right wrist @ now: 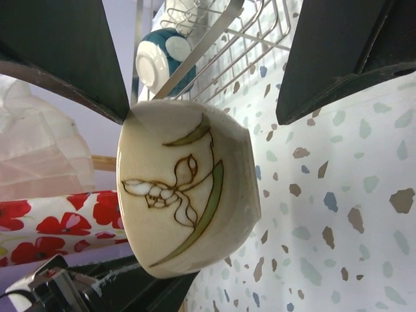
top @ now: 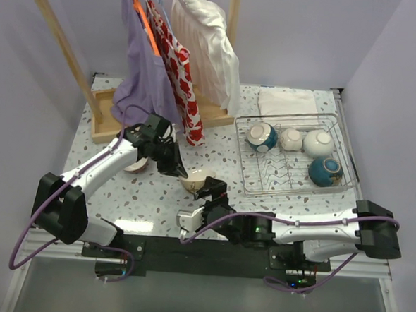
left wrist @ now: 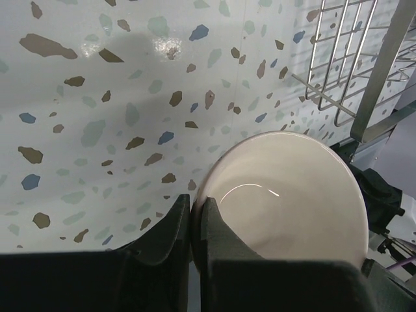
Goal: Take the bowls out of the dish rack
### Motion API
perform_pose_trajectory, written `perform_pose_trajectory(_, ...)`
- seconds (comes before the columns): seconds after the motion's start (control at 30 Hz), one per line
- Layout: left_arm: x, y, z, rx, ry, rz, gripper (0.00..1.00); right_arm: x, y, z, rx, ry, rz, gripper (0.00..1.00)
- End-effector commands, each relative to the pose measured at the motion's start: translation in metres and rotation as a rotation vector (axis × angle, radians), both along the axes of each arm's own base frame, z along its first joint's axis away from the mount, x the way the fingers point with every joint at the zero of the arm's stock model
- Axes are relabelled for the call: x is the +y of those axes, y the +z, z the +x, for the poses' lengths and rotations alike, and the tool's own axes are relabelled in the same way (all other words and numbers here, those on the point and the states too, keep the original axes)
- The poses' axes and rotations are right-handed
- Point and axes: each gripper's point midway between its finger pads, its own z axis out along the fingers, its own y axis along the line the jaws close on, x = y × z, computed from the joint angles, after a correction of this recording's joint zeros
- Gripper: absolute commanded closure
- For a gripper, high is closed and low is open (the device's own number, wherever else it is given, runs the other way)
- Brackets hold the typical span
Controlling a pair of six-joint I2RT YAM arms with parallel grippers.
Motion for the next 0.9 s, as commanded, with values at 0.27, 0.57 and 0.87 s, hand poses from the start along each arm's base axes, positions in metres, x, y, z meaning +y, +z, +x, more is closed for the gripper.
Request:
perform_pose_trajectory(0.27, 0.034, 0.026, 0.025, -0.213, 0.095, 0.140, 1.00, -0.011, 0.049, -0.019, 0.206, -0.034, 0.155, 0.01)
perform_pose_trajectory(0.57, 0.049, 0.017, 0.017, -0.246, 0.121, 0.182, 1.00, -0.011, 0.049, -0.014, 0.217, -0.098, 0.240, 0.01)
perform_pose_trajectory(0.87, 0.095, 0.052, 0.051, -0.449, 0.329, 0.358, 1.00, -0.006, 0.059, -0.005, 0.271, -0.196, 0.391, 0.01)
